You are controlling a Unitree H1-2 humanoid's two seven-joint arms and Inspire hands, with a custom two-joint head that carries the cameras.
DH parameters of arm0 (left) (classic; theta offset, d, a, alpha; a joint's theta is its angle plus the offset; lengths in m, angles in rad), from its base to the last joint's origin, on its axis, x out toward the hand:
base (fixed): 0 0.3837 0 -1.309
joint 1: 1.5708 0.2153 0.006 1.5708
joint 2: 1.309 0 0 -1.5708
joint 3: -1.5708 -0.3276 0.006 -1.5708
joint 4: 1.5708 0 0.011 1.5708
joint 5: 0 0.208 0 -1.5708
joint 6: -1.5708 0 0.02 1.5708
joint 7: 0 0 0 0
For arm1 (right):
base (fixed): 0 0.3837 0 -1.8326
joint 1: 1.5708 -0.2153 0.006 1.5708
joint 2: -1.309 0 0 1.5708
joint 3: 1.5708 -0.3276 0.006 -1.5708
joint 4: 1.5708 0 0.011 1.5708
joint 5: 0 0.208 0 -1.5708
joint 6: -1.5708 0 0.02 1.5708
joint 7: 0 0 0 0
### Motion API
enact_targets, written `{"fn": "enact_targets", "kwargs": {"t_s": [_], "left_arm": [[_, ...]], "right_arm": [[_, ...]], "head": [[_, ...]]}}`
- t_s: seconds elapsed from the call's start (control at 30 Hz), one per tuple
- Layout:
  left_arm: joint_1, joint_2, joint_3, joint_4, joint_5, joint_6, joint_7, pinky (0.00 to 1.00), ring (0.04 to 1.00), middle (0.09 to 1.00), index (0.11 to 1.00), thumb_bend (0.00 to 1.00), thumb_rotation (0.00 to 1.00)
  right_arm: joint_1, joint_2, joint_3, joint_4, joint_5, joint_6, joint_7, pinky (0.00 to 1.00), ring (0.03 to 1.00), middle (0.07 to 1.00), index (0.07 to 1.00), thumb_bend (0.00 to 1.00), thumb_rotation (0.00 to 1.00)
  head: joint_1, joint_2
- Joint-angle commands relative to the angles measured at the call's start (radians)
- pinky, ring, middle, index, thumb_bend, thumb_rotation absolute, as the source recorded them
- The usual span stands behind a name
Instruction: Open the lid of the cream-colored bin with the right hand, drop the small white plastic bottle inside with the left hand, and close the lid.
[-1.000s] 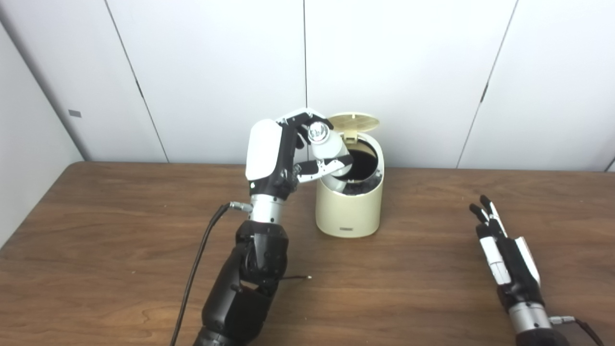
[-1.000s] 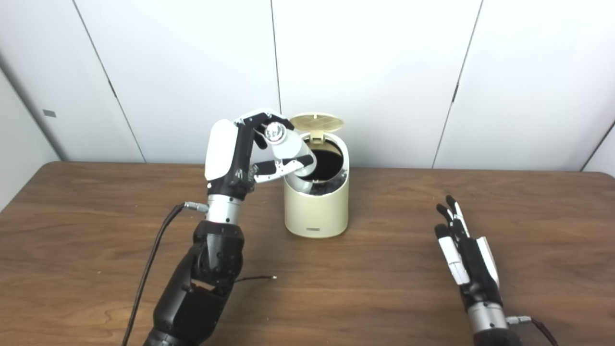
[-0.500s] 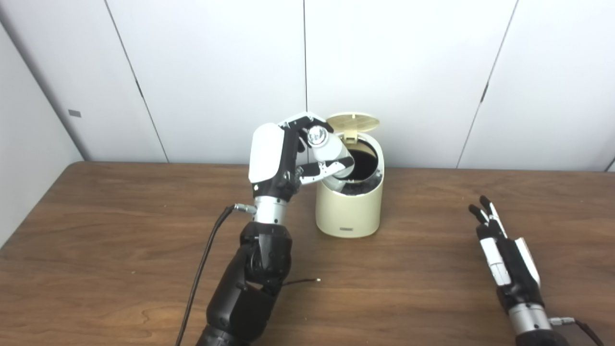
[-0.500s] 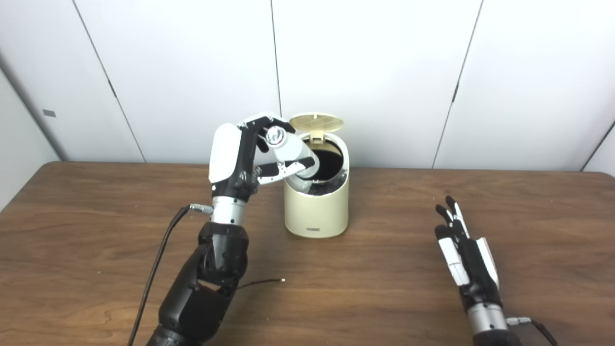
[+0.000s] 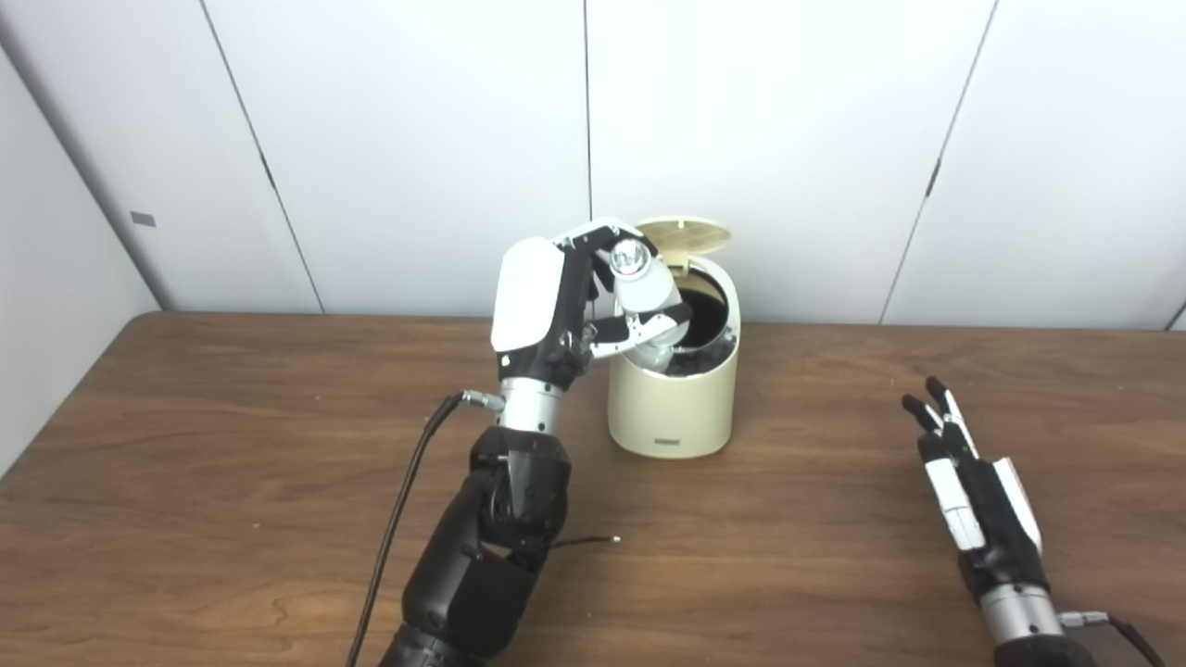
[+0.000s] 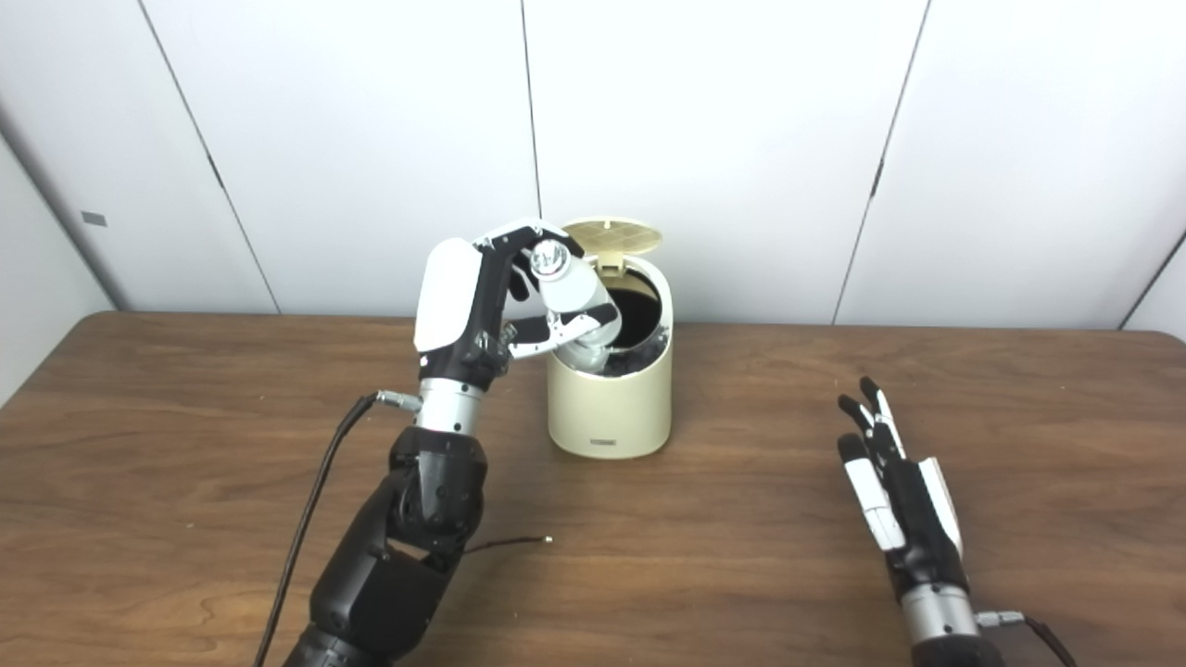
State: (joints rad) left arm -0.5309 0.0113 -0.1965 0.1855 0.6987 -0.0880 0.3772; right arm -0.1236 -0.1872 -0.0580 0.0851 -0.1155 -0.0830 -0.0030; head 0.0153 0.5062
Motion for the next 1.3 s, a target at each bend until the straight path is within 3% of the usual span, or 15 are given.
{"fn": "enact_targets", "kwargs": {"t_s": [0.0,0.2,0.27,0.3,0.33,0.4,0.57,0.87,1.07,1.27], "left_arm": [[-0.048,0.004,-0.002,-0.032,0.002,-0.005,-0.004,0.27,0.385,0.504,0.572,0.46,0.00],[-0.042,0.022,-0.015,-0.054,0.025,0.034,-0.047,0.33,0.372,0.482,0.563,0.49,0.00],[-0.040,0.025,-0.016,-0.068,0.012,0.053,-0.074,0.34,0.415,0.446,0.538,0.51,0.00],[-0.038,0.026,-0.017,-0.078,0.008,0.066,-0.092,0.35,0.428,0.494,0.562,0.75,0.01],[-0.038,0.028,-0.018,-0.086,0.003,0.076,-0.110,0.36,0.439,0.521,0.576,0.87,0.02],[-0.037,0.035,-0.022,-0.100,-0.002,0.091,-0.142,0.38,0.458,0.552,0.593,0.98,0.05],[-0.033,0.042,-0.024,-0.123,-0.015,0.106,-0.191,0.42,0.480,0.570,0.591,1.00,0.11],[-0.034,0.044,-0.021,-0.125,-0.006,0.092,-0.179,0.41,0.468,0.566,0.580,1.00,0.13],[-0.028,0.039,-0.016,-0.131,-0.013,0.078,-0.161,0.40,0.462,0.556,0.567,1.00,0.07],[-0.008,0.030,0.009,-0.189,-0.032,0.107,-0.171,0.37,0.437,0.520,0.552,1.00,0.10]], "right_arm": [[0.031,0.026,0.008,0.026,0.002,-0.017,-0.014,1.00,0.972,0.929,0.996,0.74,1.00],[0.028,0.020,0.003,0.041,0.003,-0.034,-0.018,1.00,0.953,0.908,0.979,0.72,1.00],[0.028,0.018,0.003,0.043,0.003,-0.036,-0.017,0.99,0.950,0.907,0.978,0.72,1.00],[0.029,0.017,0.002,0.041,0.005,-0.034,-0.016,1.00,0.952,0.907,0.980,0.72,1.00],[0.029,0.016,0.002,0.039,0.006,-0.032,-0.015,1.00,0.954,0.907,0.982,0.72,1.00],[0.030,0.015,-0.003,0.041,0.018,-0.032,-0.009,1.00,0.956,0.908,0.985,0.73,1.00],[0.026,0.009,-0.010,0.053,0.048,-0.034,0.004,1.00,0.976,0.918,0.997,0.76,1.00],[0.022,0.002,-0.008,0.072,0.061,-0.044,0.010,1.00,0.983,0.924,1.000,0.78,1.00],[0.018,0.002,-0.010,0.078,0.068,-0.046,0.011,1.00,0.987,0.922,0.999,0.78,1.00],[0.022,0.002,-0.010,0.067,0.071,-0.037,0.011,1.00,0.986,0.924,0.998,0.77,1.00]], "head": [[0.001,0.001],[0.001,0.005],[0.000,0.006],[-0.003,0.008],[-0.003,0.008],[0.002,0.010],[0.005,0.013],[0.010,0.016],[0.012,0.017],[0.011,0.023]]}}
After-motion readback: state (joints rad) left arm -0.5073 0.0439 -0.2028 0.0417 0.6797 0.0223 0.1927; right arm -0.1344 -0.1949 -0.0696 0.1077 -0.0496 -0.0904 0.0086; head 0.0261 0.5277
